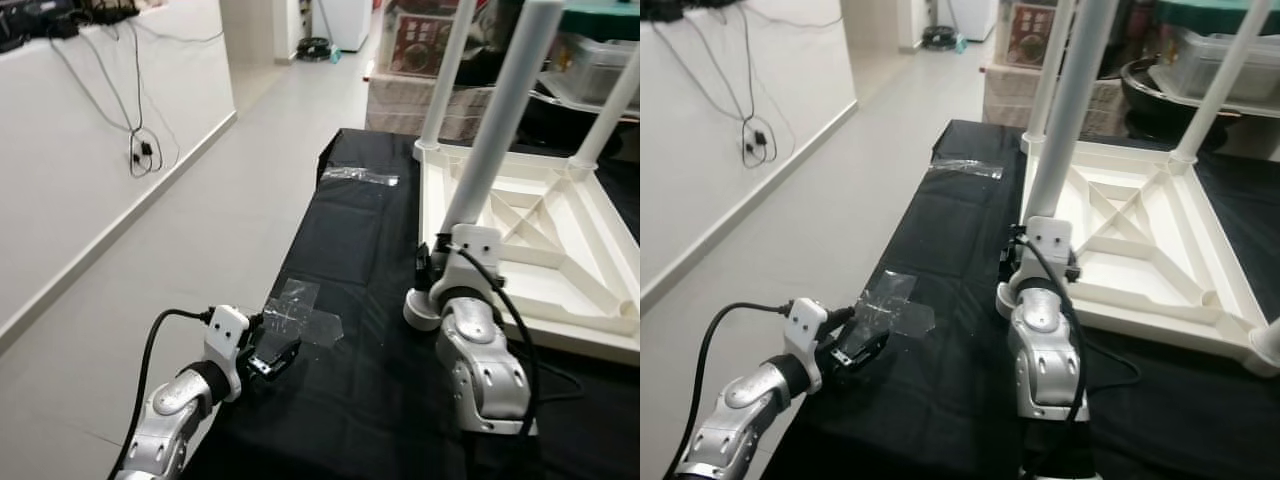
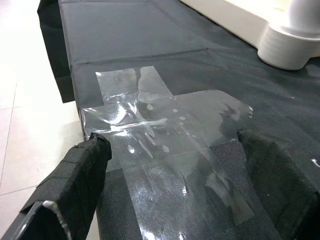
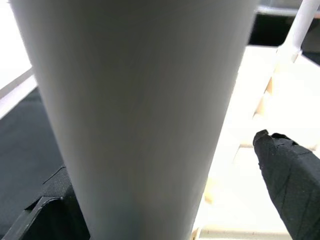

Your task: Building children table

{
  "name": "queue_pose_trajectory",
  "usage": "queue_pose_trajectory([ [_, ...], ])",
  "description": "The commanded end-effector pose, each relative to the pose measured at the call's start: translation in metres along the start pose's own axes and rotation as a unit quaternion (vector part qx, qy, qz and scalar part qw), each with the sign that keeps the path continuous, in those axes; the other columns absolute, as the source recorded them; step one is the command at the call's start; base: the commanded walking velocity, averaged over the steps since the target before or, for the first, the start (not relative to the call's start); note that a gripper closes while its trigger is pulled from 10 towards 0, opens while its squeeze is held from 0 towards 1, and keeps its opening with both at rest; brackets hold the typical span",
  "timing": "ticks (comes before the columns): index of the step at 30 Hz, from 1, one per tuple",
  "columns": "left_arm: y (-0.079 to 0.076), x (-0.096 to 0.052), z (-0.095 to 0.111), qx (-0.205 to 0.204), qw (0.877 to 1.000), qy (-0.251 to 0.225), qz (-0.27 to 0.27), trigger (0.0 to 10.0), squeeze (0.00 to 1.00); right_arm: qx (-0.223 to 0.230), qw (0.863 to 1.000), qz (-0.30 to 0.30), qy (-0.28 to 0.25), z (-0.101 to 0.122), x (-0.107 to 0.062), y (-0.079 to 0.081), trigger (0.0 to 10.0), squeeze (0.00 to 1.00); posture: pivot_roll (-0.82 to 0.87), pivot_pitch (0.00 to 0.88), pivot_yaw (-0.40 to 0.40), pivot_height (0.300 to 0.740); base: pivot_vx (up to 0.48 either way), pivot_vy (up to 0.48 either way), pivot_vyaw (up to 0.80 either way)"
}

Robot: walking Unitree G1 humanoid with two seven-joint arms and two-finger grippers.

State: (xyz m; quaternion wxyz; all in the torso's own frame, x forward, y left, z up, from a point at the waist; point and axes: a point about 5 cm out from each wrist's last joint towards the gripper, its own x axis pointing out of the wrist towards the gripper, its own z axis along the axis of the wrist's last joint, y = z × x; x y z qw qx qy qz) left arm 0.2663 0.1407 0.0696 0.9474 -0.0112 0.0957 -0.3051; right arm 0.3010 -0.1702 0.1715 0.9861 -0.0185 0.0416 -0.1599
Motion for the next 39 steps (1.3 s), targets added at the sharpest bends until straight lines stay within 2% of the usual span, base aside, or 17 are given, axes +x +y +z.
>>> queue_pose_trajectory([
  [1,-0.001,0.0,-0.002,-0.002,1.0,0.002,-0.001,10.0,0.0,0.001,1.0,-0.011,-0.007,0.0,-0.003,-0.005,10.0,1.0,0.03,0.0,-0.044,0.74,0.0,0.0,0.0],
  [5,-0.001,0.0,-0.002,-0.002,1.0,0.001,-0.002,10.0,0.0,0.004,0.999,-0.013,-0.034,0.007,-0.008,-0.01,10.0,1.0,0.02,0.0,-0.038,0.74,0.0,0.0,0.0],
  [8,0.0,-0.002,-0.001,-0.003,1.0,-0.003,0.004,10.0,0.0,0.007,0.997,0.016,-0.069,0.014,-0.018,-0.015,10.0,1.0,0.02,0.0,-0.035,0.74,0.0,0.0,0.0],
  [11,0.001,-0.002,-0.001,-0.003,1.0,-0.004,0.006,10.0,0.0,0.007,0.997,0.023,-0.076,0.014,-0.02,-0.016,10.0,1.0,0.02,0.0,-0.035,0.74,0.0,0.0,0.0],
  [14,0.005,-0.006,0.005,-0.002,0.999,-0.019,0.031,10.0,0.0,0.006,0.995,0.051,-0.089,0.012,-0.03,-0.018,10.0,1.0,0.03,0.0,-0.042,0.74,0.0,0.0,0.0],
  [16,0.01,-0.012,0.011,-0.003,0.996,-0.042,0.075,10.0,0.0,0.006,0.991,0.098,-0.092,0.006,-0.042,-0.021,10.0,1.0,0.03,0.0,-0.039,0.74,0.0,0.0,0.0],
  [19,0.011,-0.014,0.013,-0.003,0.995,-0.048,0.086,10.0,0.0,0.009,0.989,0.117,-0.089,0.004,-0.045,-0.02,10.0,1.0,0.03,0.0,-0.039,0.74,0.0,0.0,0.0],
  [20,0.011,-0.016,0.013,-0.003,0.994,-0.051,0.099,10.0,0.0,0.014,0.988,0.134,-0.073,0.001,-0.047,-0.02,10.0,0.92,0.02,0.0,-0.035,0.74,0.0,0.0,0.0],
  [21,0.01,-0.019,0.013,-0.003,0.992,-0.054,0.112,10.0,0.0,0.017,0.986,0.16,-0.05,-0.004,-0.048,-0.018,10.0,0.0,0.02,0.0,-0.034,0.74,0.0,0.0,0.0],
  [22,0.009,-0.021,0.013,-0.005,0.991,-0.057,0.123,10.0,0.0,0.02,0.986,0.168,-0.018,-0.011,-0.048,-0.02,10.0,0.0,0.02,0.0,-0.032,0.74,0.0,0.0,0.0],
  [24,0.009,-0.023,0.013,-0.007,0.99,-0.058,0.13,10.0,0.0,0.022,0.985,0.171,0.003,-0.015,-0.048,-0.021,10.0,0.0,0.02,0.0,-0.032,0.74,0.0,0.0,0.0],
  [25,0.007,-0.026,0.016,-0.01,0.988,-0.064,0.139,10.0,0.0,0.035,0.987,0.156,0.027,-0.02,-0.042,-0.029,10.0,0.0,0.02,0.0,-0.028,0.74,0.0,0.0,0.0],
  [33,0.006,-0.028,0.019,0.002,0.987,-0.065,0.145,10.0,0.0,0.033,0.989,0.143,0.022,-0.02,-0.039,-0.033,10.0,0.0,0.02,0.0,-0.023,0.74,0.0,0.0,0.0],
  [34,0.005,-0.031,0.024,0.014,0.986,-0.068,0.151,10.0,0.0,0.006,0.992,0.127,0.008,-0.021,-0.039,-0.037,10.0,0.0,0.02,0.0,-0.018,0.74,0.0,0.0,0.0],
  [36,0.005,-0.031,0.024,0.014,0.986,-0.068,0.151,10.0,0.0,0.006,0.992,0.127,0.008,-0.021,-0.039,-0.037,10.0,0.0,0.02,0.0,-0.018,0.74,0.0,0.0,0.0],
  [38,0.0,-0.037,0.03,0.029,0.984,-0.073,0.159,10.0,0.0,-0.097,0.983,0.147,-0.054,-0.02,-0.044,-0.039,10.0,0.0,0.01,0.0,-0.015,0.74,0.0,0.0,0.0],
  [39,0.0,-0.037,0.03,0.029,0.984,-0.073,0.159,10.0,0.0,-0.097,0.983,0.147,-0.054,-0.02,-0.044,-0.039,10.0,0.0,0.01,0.0,-0.015,0.74,0.0,0.0,0.0],
])
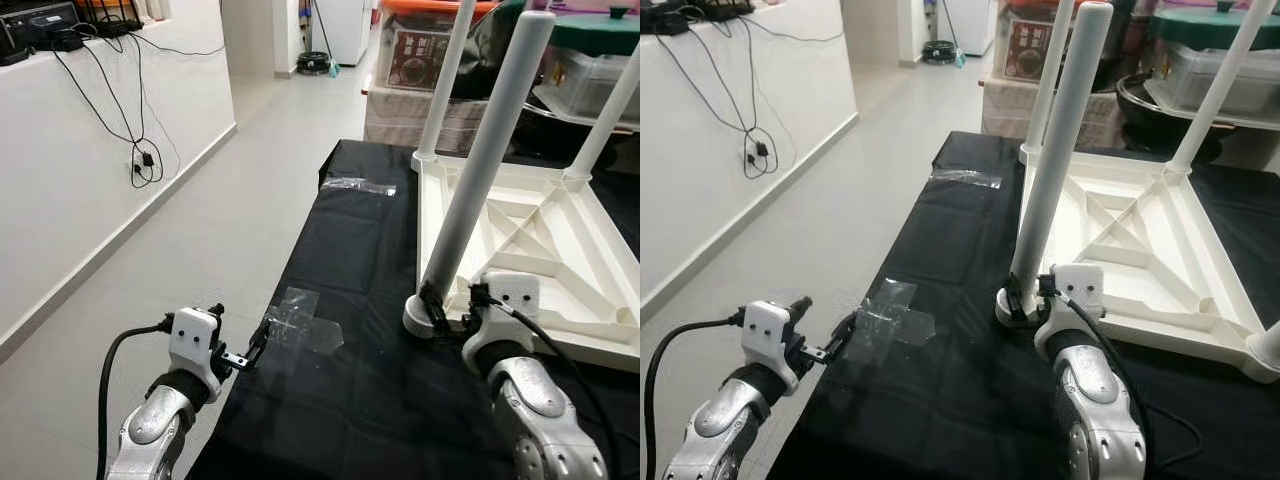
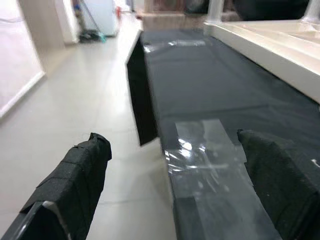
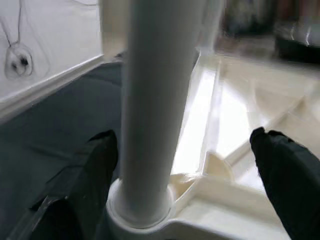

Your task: Building children table

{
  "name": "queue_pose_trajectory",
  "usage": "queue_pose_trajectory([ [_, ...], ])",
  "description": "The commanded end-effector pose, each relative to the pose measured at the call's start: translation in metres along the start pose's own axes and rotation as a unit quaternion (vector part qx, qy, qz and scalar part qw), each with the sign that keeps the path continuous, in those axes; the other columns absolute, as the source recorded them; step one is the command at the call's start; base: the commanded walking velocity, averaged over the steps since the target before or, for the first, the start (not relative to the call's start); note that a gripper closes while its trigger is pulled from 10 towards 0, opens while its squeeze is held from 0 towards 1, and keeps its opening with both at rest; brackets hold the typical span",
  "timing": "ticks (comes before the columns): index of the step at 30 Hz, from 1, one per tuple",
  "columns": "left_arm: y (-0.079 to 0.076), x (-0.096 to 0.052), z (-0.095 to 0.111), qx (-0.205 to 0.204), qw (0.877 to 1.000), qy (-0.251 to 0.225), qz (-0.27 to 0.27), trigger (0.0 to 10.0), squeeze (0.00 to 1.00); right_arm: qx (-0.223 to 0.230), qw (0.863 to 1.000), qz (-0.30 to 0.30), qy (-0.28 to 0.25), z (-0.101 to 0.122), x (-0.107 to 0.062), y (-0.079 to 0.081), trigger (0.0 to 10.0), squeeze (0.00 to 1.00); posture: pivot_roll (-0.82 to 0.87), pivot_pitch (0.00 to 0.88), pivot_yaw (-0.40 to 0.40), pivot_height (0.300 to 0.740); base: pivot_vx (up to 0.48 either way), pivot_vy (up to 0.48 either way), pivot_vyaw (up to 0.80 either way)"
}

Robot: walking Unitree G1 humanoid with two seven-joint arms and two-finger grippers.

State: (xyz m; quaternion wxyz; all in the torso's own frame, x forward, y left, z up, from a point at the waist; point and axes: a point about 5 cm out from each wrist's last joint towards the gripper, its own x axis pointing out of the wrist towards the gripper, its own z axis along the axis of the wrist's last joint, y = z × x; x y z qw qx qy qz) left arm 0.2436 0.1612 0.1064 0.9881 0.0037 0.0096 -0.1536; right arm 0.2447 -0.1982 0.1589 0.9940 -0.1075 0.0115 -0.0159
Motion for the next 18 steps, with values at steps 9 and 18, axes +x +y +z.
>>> queue_pose_trajectory([
  [9,-0.016,-0.022,0.004,0.014,1.0,0.009,0.008,10.0,0.0,-0.06,0.995,0.052,-0.066,0.008,0.0,0.011,10.0,0.0,0.01,0.0,-0.013,0.74,0.0,0.0,0.0],
  [18,-0.02,-0.037,0.007,0.019,0.998,0.009,0.052,10.0,0.0,-0.025,0.998,-0.003,-0.05,0.0,-0.001,0.005,10.0,0.0,0.02,0.0,-0.016,0.74,0.0,0.0,0.0],
])
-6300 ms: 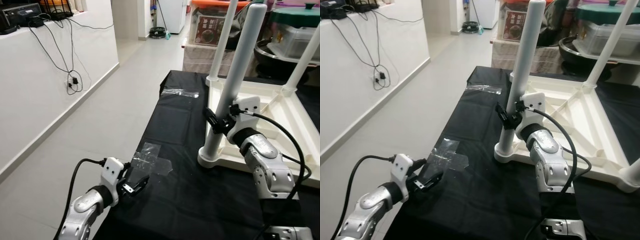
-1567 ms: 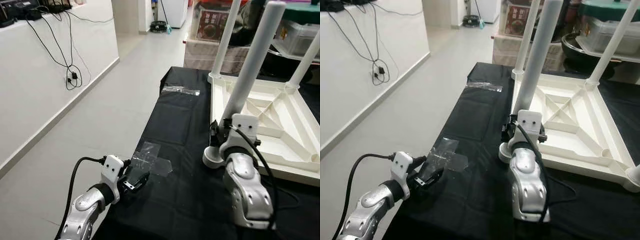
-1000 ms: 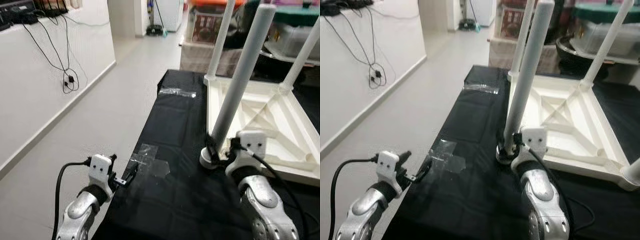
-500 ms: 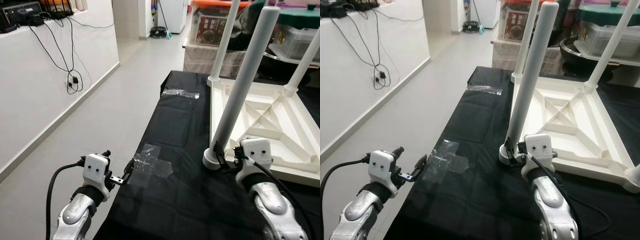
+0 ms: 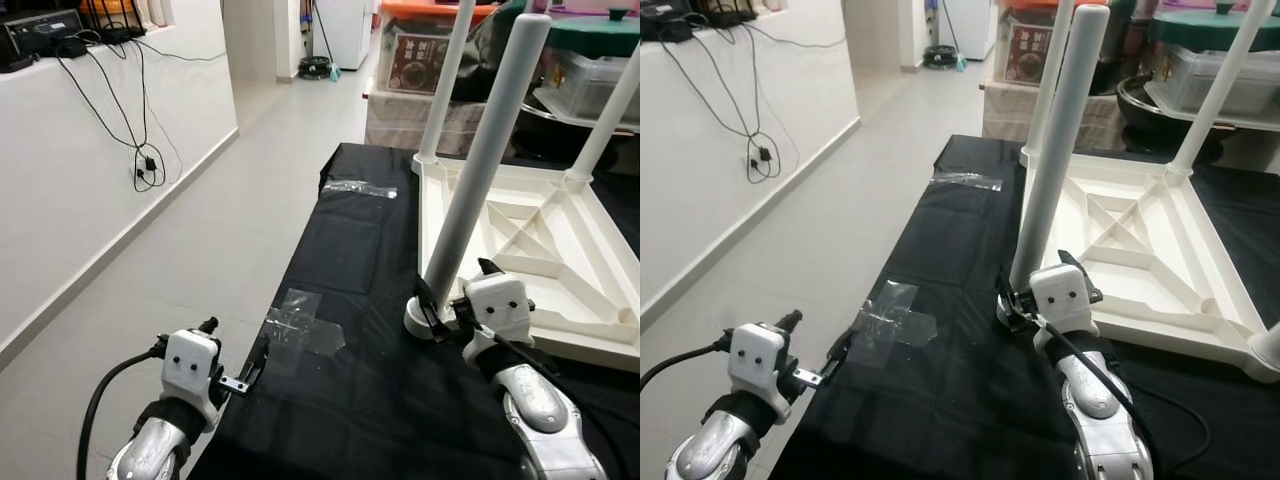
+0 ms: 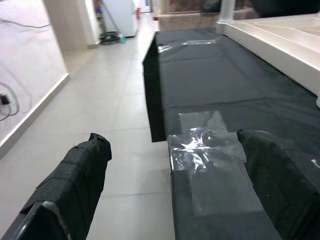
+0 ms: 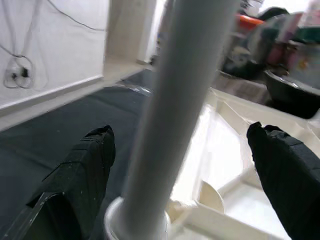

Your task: Building children table

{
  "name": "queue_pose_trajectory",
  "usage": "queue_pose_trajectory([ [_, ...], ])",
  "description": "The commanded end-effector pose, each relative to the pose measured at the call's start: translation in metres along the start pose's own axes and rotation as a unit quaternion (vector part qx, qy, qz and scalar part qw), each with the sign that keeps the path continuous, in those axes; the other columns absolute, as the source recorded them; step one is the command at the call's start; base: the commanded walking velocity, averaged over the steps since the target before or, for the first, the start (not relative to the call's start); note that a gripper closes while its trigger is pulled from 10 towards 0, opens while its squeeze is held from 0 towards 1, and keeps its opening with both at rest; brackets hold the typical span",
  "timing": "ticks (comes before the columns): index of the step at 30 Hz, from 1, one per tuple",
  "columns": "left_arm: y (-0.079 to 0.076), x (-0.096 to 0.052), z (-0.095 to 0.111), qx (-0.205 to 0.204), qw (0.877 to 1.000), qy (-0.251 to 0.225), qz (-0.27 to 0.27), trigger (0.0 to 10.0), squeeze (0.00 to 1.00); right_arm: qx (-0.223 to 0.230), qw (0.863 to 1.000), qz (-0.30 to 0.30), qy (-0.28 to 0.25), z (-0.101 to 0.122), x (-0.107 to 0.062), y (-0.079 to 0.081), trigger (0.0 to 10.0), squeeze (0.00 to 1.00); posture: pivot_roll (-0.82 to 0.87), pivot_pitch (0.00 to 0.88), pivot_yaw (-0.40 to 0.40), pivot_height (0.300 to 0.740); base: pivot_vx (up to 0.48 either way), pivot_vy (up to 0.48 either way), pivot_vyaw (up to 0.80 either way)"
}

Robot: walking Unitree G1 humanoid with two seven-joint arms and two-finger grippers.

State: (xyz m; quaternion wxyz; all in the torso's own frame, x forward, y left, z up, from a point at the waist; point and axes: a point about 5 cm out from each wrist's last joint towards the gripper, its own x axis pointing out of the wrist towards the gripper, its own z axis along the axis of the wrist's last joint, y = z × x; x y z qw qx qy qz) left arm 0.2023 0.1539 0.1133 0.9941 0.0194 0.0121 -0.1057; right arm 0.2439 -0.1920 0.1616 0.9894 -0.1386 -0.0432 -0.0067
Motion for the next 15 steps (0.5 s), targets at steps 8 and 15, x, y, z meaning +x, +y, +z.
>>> queue_pose_trajectory([
  [8,-0.004,0.001,0.001,0.02,1.0,0.007,-0.002,10.0,0.0,0.023,1.0,-0.02,-0.006,-0.007,0.006,0.006,10.0,0.0,0.03,0.0,-0.02,0.74,0.0,0.0,0.0],
  [15,-0.001,0.01,0.007,0.024,1.0,-0.003,0.001,10.0,0.0,0.048,0.998,-0.03,-0.029,0.003,0.02,0.008,10.0,0.0,0.05,0.0,-0.019,0.74,0.0,-0.445,-0.23],
])
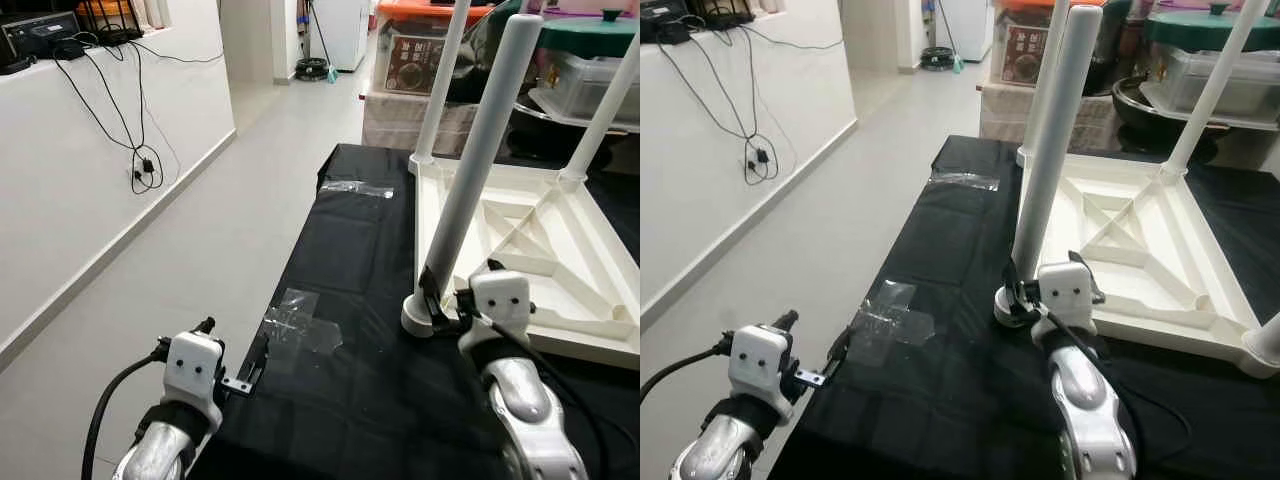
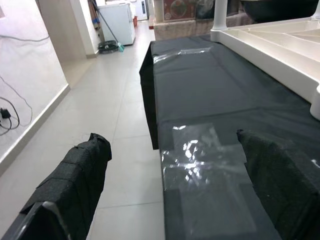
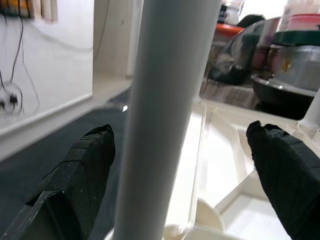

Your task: Building children table

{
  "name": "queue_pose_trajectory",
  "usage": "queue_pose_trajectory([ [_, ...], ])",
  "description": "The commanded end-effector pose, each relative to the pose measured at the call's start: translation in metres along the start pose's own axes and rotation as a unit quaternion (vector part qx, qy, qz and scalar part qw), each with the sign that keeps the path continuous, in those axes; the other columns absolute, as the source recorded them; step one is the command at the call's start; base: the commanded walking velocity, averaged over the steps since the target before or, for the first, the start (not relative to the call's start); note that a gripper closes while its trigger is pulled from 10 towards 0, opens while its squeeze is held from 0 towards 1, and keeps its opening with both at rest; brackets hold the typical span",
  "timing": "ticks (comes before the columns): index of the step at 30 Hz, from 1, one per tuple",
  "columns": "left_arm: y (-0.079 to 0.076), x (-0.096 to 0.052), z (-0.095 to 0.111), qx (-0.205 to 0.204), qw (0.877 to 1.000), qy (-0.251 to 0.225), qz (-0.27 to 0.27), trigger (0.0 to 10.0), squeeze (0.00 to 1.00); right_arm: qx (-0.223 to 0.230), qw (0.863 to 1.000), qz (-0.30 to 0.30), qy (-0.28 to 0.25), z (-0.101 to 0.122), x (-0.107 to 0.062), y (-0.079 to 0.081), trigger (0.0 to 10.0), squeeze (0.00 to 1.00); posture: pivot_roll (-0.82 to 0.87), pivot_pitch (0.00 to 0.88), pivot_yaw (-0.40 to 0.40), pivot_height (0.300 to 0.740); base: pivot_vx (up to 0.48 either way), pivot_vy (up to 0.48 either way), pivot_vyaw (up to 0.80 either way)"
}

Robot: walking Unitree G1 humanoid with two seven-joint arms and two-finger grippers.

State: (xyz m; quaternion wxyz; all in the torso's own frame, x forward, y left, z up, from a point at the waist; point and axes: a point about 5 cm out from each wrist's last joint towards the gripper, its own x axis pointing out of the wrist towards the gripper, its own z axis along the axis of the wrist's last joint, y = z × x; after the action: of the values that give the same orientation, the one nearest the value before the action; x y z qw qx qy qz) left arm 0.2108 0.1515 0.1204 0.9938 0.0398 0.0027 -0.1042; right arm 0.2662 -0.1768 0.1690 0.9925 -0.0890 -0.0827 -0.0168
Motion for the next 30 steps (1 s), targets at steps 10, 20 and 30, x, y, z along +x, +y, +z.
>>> queue_pose_trajectory([
  [10,-0.003,0.004,0.002,0.001,1.0,-0.002,-0.003,10.0,0.0,0.022,1.0,0.012,-0.012,-0.001,0.0,0.0,10.0,0.0,0.06,0.0,-0.036,0.74,0.0,-0.446,-0.75],
  [20,-0.004,0.011,0.004,-0.011,1.0,-0.014,-0.007,10.0,0.0,-0.026,0.992,0.017,-0.125,0.043,0.017,-0.009,10.0,0.0,0.06,0.0,-0.028,0.74,0.0,-0.264,0.0],
  [30,-0.005,0.017,0.003,-0.011,1.0,-0.014,-0.007,10.0,0.0,-0.002,0.984,-0.003,-0.181,0.08,0.047,-0.031,10.0,0.0,0.06,0.0,-0.041,0.74,0.0,0.0,0.0],
])
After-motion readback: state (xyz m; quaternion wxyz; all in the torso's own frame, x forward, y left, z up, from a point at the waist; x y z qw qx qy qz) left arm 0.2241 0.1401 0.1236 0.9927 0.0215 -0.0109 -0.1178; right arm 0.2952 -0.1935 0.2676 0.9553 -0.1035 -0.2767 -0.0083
